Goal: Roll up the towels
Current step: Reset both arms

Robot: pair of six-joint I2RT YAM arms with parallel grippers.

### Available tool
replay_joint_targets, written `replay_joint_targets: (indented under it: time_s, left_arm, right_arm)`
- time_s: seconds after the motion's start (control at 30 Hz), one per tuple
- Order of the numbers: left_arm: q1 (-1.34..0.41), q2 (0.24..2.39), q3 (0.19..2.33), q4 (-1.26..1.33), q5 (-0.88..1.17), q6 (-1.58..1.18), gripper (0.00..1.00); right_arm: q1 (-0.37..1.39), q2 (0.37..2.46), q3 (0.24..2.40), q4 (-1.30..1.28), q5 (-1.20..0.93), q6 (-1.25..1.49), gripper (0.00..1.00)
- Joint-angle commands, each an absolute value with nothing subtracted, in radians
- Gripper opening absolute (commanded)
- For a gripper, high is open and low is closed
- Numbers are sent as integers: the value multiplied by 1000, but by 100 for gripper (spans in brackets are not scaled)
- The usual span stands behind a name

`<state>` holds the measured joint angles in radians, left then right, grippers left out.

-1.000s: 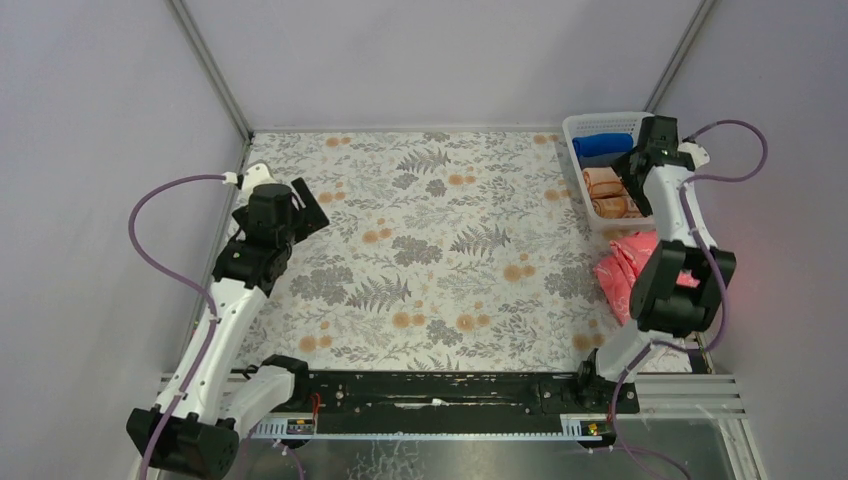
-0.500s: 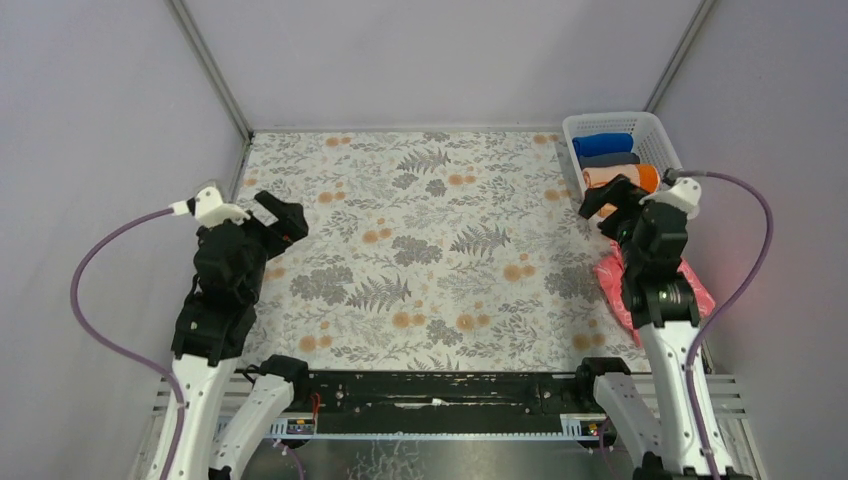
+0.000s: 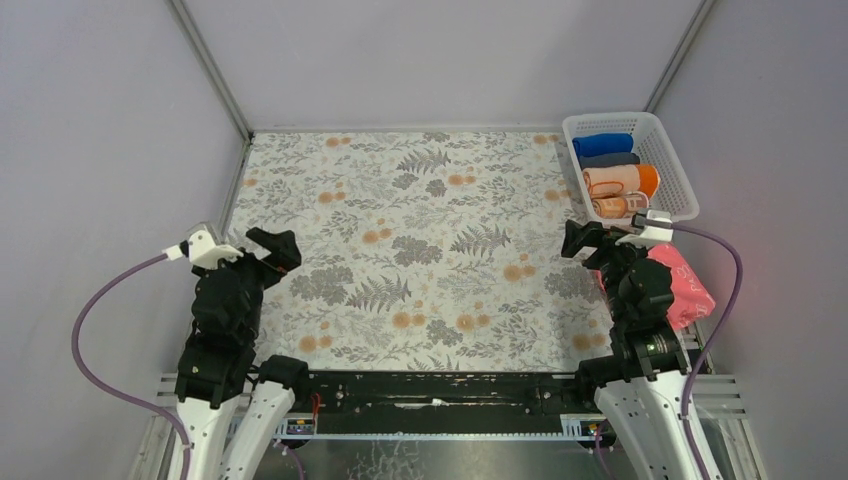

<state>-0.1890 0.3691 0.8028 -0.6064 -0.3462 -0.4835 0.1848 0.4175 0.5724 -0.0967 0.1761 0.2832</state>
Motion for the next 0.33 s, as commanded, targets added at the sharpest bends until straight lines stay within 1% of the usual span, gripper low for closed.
replay_joint_targets:
  time_s: [0.0, 0.3]
  left_arm:
    - [-183, 355, 776, -554, -372, -469, 100]
    - [-184, 372, 788, -551, -386, -451, 100]
  right_arm:
    - [194, 428, 583, -20, 206, 249, 99]
    - [195, 446, 592, -22, 201, 239, 99]
